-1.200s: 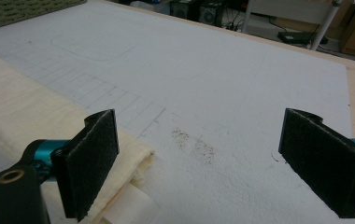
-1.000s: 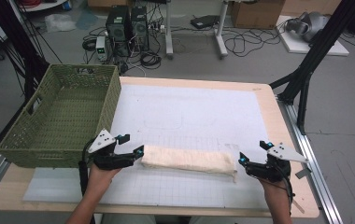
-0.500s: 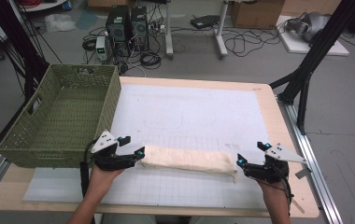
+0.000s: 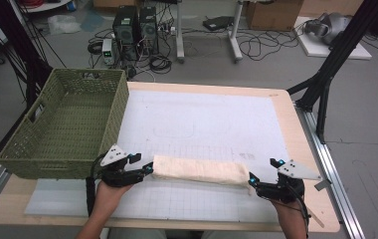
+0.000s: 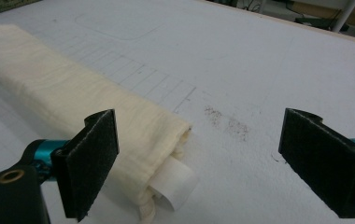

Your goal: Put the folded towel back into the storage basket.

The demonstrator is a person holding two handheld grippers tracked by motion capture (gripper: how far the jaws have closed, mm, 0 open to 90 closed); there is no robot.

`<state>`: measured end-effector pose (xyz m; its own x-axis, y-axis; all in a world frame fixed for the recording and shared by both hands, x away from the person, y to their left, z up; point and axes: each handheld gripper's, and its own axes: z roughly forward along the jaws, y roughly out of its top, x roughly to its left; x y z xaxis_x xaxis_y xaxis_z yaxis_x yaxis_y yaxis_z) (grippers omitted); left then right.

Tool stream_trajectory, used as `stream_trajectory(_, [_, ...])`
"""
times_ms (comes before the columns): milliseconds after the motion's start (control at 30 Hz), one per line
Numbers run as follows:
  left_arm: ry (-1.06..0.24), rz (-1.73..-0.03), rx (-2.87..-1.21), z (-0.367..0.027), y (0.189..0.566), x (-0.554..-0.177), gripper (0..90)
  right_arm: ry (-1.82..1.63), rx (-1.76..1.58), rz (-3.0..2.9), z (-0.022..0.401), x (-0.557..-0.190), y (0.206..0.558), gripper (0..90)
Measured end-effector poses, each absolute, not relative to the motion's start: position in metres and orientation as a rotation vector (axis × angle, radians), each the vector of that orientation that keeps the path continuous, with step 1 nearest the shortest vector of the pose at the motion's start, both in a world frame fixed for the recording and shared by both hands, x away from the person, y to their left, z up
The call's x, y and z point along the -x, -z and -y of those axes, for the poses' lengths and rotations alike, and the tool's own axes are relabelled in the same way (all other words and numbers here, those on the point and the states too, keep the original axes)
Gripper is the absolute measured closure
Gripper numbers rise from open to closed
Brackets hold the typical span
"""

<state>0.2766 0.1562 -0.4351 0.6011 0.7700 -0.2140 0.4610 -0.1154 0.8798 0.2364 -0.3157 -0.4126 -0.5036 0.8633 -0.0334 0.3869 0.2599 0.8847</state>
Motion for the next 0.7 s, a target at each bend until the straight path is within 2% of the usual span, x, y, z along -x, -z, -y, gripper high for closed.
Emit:
stream_trajectory(233, [-0.391, -1.049, -1.777, -0.154, 0.4371, -0.2756, 39.2, -1.174, -1.139, -2.022, 0.3114, -0.2322, 0.4141, 11.6])
stream_trajectory(700, [-0.354, -1.016, -1.768, -0.1601, 0.4406, -0.279, 42.3, -1.138, -1.164, -2.041, 0.3104, -0.2386, 0.4187, 13.6])
